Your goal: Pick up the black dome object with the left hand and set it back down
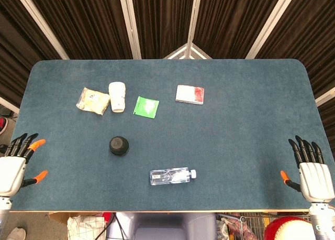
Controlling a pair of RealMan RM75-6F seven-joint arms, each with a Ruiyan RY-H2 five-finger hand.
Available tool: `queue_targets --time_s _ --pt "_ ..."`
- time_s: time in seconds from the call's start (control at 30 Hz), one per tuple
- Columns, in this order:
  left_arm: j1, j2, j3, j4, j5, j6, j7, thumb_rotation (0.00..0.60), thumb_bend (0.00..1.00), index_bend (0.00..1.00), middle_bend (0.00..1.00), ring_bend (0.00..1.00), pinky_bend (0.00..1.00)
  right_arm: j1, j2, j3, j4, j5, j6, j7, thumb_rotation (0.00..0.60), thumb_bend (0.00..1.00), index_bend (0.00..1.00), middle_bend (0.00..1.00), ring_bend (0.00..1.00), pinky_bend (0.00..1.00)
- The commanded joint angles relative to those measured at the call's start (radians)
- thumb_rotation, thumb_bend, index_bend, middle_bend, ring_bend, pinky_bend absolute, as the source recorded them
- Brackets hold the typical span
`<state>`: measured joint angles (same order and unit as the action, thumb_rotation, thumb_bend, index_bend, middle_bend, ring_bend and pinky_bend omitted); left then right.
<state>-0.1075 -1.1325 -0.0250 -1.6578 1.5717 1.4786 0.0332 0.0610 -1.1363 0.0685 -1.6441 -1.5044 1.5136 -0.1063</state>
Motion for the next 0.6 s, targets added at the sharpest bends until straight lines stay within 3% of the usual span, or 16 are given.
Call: queue_targets --time_s 0.03,0.6 --pt "-0.05 -0.039 -0.009 0.017 -0.009 -0.077 -0.038 0.6 0.22 0.2 0.09 0.0 0.09 -0.001 0.0 0.001 -0.007 0.005 0.0 -0.002 0.6 0.29 0.07 0.02 0.07 0.04" --pt "-0.189 -0.322 -0.065 0.17 -0.08 -0.236 -0.302 0.6 0.16 0.17 0.08 0.0 0.06 0.004 -0.004 -0.001 -0.009 0.009 -0.015 -0.006 0.6 0.29 0.07 0.02 0.07 0.04"
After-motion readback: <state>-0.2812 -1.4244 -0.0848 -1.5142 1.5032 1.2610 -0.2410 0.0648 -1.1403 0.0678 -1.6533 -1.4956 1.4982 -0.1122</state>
